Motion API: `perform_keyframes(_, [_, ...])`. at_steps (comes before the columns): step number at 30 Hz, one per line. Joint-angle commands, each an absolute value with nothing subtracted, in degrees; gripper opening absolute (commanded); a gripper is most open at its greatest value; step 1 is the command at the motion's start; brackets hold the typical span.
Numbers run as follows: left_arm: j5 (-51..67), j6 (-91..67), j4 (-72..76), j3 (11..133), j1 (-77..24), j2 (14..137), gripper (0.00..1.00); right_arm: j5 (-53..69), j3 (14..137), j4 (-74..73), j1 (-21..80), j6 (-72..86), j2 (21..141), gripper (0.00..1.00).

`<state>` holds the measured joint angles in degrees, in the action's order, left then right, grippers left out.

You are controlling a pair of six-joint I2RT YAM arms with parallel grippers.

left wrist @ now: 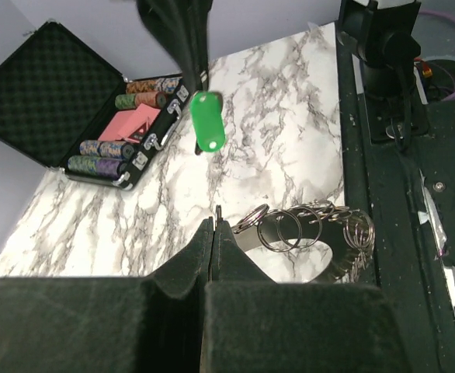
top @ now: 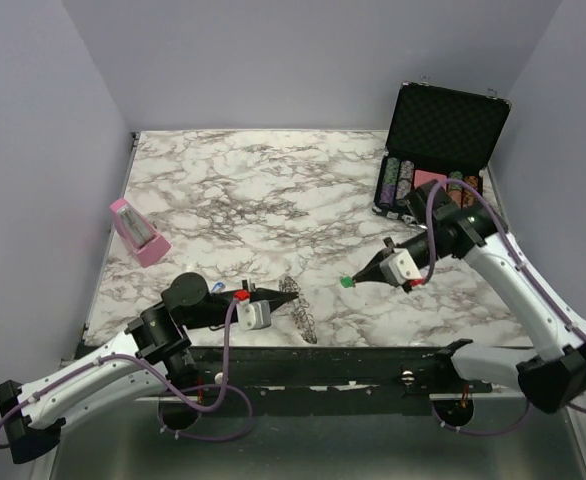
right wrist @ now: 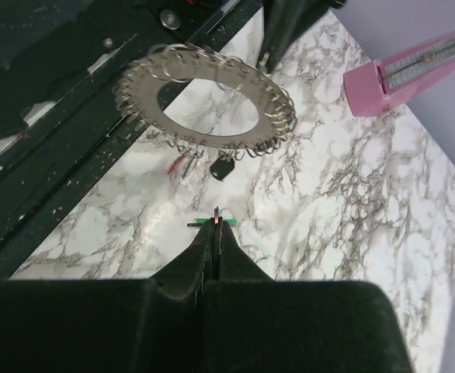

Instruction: Put the keys on the keyring

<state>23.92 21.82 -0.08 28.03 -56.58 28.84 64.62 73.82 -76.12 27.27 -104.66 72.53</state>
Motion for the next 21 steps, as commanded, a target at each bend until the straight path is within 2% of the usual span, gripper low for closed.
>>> perform_keyframes(1, [23.64, 23.73, 2.64, 29.71, -57.39, 29.0, 0.0, 63.02, 67.08, -69.75, 27.25, -104.73, 62.25, 0.0])
perform_keyframes(5, [23.29, 24.43, 2.81, 29.44, -58.27, 27.95, 0.0, 63.02, 60.04, -55.3, 27.42, -96.51, 54.24, 0.0])
perform_keyframes(21, [22.59, 24.87, 2.02, 29.62, -58.62, 27.95, 0.0, 64.16, 58.1, -56.87, 27.42, -101.86, 50.37, 0.0])
